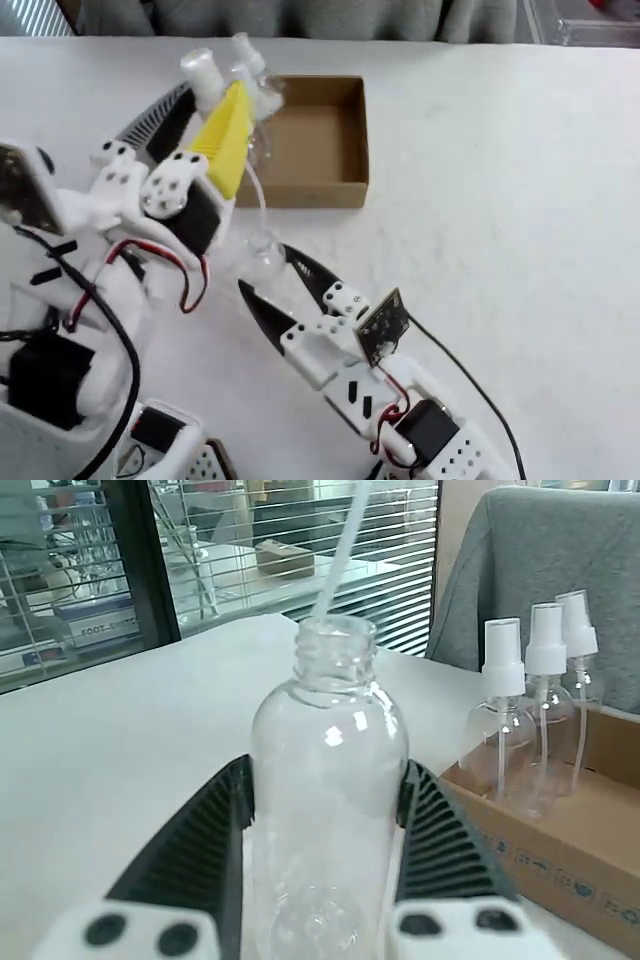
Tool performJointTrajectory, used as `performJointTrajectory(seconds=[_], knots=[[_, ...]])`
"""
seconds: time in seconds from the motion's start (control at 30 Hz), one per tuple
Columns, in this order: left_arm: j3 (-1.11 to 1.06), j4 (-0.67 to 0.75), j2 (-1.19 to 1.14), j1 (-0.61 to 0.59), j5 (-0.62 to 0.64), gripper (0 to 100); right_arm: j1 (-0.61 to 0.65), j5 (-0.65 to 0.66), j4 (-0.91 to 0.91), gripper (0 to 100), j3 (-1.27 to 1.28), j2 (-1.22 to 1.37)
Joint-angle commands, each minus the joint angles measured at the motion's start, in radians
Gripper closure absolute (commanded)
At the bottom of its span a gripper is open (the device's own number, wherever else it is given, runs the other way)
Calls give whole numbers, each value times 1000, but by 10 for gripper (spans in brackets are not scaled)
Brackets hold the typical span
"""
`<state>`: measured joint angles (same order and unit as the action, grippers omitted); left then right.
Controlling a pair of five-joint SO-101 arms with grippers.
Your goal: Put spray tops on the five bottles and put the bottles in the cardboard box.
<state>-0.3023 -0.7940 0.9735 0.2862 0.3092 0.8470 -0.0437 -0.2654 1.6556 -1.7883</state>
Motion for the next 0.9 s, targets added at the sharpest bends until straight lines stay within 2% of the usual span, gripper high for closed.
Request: performJointTrajectory(seconds=[0.0,0.23,0.47,0.87], knots=[[-35,12,74,5,2,920,1,14,-4,983,-12,-13],[-178,126,119,-10,2,920,-1,15,-4,983,2,-13],[-198,190,136,-25,0,920,-1,15,-4,983,2,-13],[-210,181,188,-48,0,920,-1,14,-4,983,2,-13]])
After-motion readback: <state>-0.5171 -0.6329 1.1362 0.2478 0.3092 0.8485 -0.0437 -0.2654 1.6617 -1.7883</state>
